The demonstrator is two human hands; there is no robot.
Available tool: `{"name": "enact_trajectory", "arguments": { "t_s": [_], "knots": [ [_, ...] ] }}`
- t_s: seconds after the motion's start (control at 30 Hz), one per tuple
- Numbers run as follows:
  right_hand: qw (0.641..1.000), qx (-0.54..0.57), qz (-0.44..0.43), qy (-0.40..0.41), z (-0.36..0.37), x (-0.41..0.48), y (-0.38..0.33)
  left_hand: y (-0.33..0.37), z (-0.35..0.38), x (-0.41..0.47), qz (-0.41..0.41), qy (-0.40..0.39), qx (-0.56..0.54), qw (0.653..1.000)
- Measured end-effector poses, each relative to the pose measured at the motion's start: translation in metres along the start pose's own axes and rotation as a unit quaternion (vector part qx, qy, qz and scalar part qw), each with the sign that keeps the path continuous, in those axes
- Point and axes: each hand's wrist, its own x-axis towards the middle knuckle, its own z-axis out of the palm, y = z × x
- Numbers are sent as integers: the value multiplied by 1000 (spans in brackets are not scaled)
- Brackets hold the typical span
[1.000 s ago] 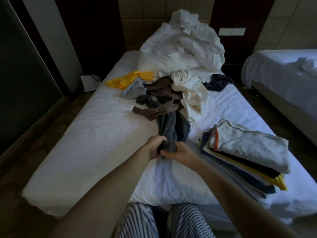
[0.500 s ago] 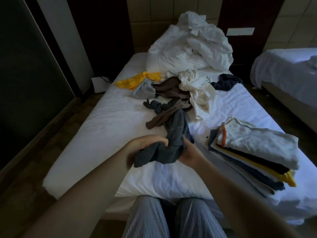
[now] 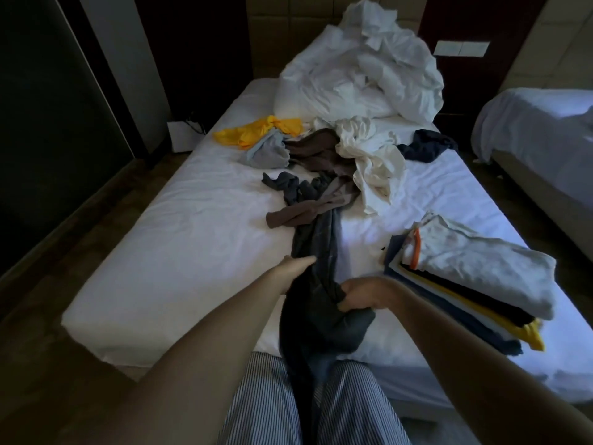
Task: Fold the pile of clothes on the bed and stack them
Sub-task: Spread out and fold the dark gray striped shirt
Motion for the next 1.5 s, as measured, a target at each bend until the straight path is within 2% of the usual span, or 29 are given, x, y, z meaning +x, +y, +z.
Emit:
{"name": "enact_trajectory", "arguments": {
  "t_s": [0.07,0.17,0.27,0.33,0.4,0.47,0.57,0.6,0.63,0.7,0.77,0.8,0.87,0.97,1.07,1.13,1.17,1.23,1.33,1.37,1.43,1.47,1.5],
  "knots": [
    [1000,-5,-11,6,-3,4,6,5,23,13,15,-12,0,1000],
    [998,53,-3,27,-5,16,23,6,44,25,68,-31,106,992],
    [979,167,1,117,-8,25,29,8,38,36,117,10,209,971],
    [951,219,-3,220,-10,37,28,14,25,35,158,-7,260,953],
    [917,287,-19,275,-11,49,23,20,13,30,199,-57,293,933],
    [878,393,-32,271,-12,58,12,27,4,14,221,-125,325,911],
    [785,572,-28,234,-14,67,-2,30,-5,-2,198,-233,371,877],
    [777,583,-24,236,-14,71,-4,30,-7,-7,182,-258,380,869],
    [791,563,-23,237,-12,76,-5,28,-10,-7,156,-279,379,869],
    [847,488,-5,212,-8,80,0,24,-17,-2,104,-304,342,883],
    [906,401,0,137,-5,74,11,20,-23,9,89,-274,286,914],
    [926,367,3,91,-5,70,20,19,-24,15,90,-233,256,934],
    [928,371,30,16,-6,61,41,15,-25,31,87,-125,217,964],
    [899,429,33,-78,-11,44,65,6,-15,55,73,-35,270,959],
    [910,384,27,-151,-16,33,74,-2,0,58,101,50,367,923],
    [933,323,58,-146,-18,36,75,-6,3,61,107,62,388,913],
    [950,282,72,-112,-18,40,76,-7,3,61,108,56,418,900],
    [978,192,77,14,-16,54,71,-4,3,60,118,62,503,854],
    [968,133,-10,210,-13,74,54,6,-2,50,78,60,639,763],
    [965,115,-28,233,-12,79,47,6,-6,48,41,33,681,731],
    [964,-2,-72,255,-6,82,30,3,-15,42,-35,-31,732,679],
    [963,-87,-84,242,-3,84,25,-1,-20,44,-56,-46,743,665],
    [958,-159,-91,222,0,86,21,-5,-24,46,-72,-40,741,666]
  ]
}}
